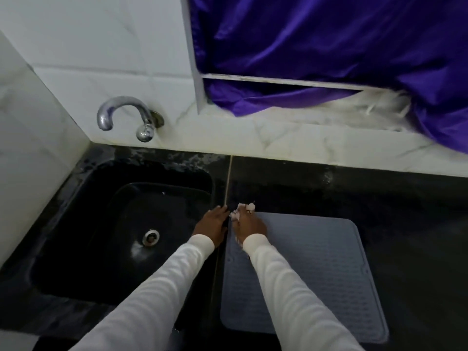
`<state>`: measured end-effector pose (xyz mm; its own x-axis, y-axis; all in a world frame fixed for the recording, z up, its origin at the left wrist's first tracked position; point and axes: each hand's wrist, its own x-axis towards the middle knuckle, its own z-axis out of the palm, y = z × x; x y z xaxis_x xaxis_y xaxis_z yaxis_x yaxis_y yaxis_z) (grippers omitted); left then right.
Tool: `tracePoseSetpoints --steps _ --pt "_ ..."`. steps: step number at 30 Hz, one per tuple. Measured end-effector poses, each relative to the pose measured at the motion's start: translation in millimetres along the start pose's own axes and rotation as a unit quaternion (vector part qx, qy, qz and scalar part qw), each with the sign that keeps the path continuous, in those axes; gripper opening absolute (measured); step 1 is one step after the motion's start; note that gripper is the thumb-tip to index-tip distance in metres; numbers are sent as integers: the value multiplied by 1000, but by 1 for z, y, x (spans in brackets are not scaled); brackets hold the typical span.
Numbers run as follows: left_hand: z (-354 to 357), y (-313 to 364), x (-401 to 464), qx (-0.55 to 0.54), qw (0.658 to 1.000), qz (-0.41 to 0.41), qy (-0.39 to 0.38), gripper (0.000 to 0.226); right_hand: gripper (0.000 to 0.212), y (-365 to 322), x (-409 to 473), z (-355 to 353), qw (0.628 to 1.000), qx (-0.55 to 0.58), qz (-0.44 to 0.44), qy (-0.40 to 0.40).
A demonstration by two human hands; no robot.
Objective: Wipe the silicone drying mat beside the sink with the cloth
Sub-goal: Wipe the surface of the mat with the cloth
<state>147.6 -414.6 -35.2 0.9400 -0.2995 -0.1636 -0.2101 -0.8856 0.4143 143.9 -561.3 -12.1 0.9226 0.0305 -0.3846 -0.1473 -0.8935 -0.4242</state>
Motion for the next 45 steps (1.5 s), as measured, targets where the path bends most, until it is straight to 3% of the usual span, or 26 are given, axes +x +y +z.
tracePoseSetpoints --steps 4,9,16,20,23,30,33,38,45 --pt "3 -9 -1 -4 1000 18 -24 58 53 1 4 0 999 -46 -22 -7" --pt "-5 -9 7 69 995 39 -67 68 56 -3 -1 0 995 -54 -64 -54" --pt "-4 -14 2 79 994 31 -66 63 64 -7 -10 -6 977 -162 -84 -111" --pt "-9 -8 5 99 992 23 -76 63 53 -3 -32 -4 980 -126 -101 -116" --pt "-11 -4 3 112 991 17 -73 63 60 3 -51 0 975 -126 -113 -144" --pt "-6 0 -2 91 994 -3 -61 62 51 3 -80 8 974 -158 -109 -121" --pt "-3 0 -4 80 995 -5 -54 61 45 3 -92 10 969 -197 -128 -74" --pt "1 3 -8 12 1000 -6 3 50 58 6 -93 21 974 -179 -92 -106" --pt "6 7 -10 -2 999 38 27 48 50 -7 -81 13 981 -168 -78 -59"
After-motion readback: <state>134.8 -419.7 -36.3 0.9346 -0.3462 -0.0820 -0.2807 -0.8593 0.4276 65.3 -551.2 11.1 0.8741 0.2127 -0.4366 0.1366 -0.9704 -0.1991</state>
